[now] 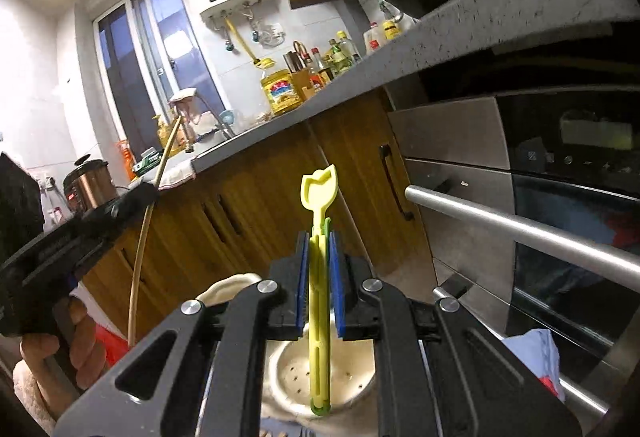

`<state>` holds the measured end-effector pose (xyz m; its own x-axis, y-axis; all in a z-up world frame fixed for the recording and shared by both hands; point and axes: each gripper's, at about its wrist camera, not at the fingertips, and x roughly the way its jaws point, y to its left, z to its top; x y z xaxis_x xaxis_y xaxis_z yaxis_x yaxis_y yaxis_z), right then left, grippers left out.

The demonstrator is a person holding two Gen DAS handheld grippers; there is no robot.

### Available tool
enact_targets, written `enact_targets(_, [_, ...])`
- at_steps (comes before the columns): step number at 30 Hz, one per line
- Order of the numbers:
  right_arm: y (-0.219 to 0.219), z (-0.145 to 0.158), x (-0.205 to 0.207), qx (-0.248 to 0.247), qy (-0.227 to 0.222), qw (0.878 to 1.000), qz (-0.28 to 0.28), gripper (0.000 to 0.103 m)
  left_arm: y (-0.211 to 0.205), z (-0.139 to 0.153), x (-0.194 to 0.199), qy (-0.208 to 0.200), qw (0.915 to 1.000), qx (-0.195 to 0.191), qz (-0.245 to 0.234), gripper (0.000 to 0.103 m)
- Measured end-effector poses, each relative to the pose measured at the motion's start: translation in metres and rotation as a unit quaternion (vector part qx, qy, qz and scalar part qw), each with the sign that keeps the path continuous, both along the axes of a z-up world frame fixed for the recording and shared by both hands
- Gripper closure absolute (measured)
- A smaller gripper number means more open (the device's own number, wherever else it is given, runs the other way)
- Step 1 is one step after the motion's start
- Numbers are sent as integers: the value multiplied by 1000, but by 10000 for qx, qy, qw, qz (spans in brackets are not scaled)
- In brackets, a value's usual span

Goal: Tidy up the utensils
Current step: 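Lift the chopstick with the left tool while the right tool lifts the yellow spoon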

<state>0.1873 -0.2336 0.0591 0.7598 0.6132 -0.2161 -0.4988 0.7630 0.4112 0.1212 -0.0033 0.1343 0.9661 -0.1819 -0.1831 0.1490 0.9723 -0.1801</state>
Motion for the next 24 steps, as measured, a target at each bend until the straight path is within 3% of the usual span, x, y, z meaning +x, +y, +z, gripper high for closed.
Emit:
enact_targets(8, [14,-15,5,-417,-256,9987,-166,93,-4,-27,38,-53,9983,292,492,98])
enact_targets(12, [19,-24,-3,-723,-313,9968,-131,93,1,-35,24,-110,9987,271,428,98])
enact_targets(24, [-1,-33,-31,-801,68,9968,36,93,2,-70,-34,269,9979,534,248,98])
